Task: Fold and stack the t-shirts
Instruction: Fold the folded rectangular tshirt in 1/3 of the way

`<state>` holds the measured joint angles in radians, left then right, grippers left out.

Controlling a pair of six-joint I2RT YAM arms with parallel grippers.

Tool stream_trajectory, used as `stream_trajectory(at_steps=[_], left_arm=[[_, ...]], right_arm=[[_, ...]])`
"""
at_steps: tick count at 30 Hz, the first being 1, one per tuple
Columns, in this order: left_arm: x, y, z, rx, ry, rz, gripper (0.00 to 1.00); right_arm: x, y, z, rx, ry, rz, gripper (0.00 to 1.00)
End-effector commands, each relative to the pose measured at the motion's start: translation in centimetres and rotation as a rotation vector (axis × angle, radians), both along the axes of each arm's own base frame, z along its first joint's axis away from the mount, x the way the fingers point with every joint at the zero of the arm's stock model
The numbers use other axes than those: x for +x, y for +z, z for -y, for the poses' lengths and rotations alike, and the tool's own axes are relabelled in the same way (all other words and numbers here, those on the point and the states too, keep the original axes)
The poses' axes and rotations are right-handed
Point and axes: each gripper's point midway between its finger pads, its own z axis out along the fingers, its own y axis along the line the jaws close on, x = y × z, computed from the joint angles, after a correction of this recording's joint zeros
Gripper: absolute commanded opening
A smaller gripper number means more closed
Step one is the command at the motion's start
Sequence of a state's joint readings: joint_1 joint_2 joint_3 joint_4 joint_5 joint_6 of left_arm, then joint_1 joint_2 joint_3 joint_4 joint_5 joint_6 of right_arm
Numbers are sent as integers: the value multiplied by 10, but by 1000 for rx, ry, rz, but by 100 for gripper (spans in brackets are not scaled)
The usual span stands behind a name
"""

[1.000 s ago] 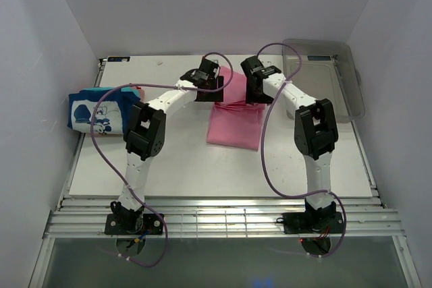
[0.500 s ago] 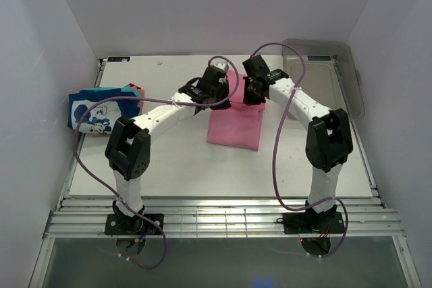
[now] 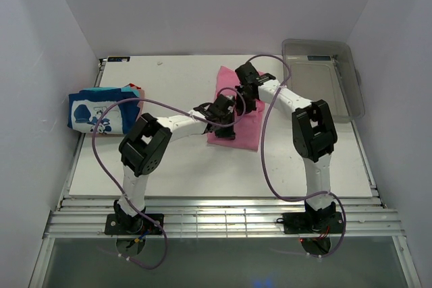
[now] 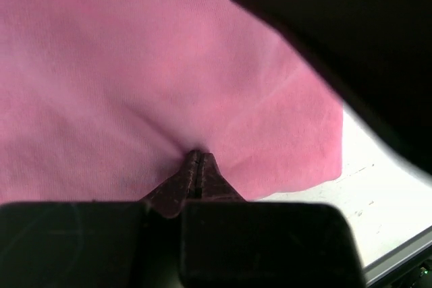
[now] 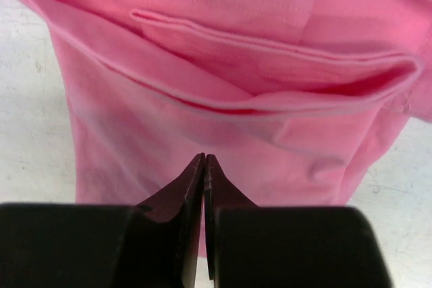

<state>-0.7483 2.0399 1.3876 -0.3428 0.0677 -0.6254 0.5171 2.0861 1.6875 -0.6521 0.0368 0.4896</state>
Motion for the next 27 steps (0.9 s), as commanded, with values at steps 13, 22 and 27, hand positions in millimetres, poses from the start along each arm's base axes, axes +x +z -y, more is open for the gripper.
stream_trajectory(at_steps=[13, 22, 27], left_arm=[[-97, -19, -33, 21, -41, -92, 0], [-126, 9, -27, -46, -74, -66, 0], [-137, 44, -4, -115, -118, -22, 0]], right_arm=[[36, -20, -19, 2, 3, 13, 8], [52, 25, -4, -44, -34, 140, 8], [42, 95, 7, -22, -58, 264, 8]])
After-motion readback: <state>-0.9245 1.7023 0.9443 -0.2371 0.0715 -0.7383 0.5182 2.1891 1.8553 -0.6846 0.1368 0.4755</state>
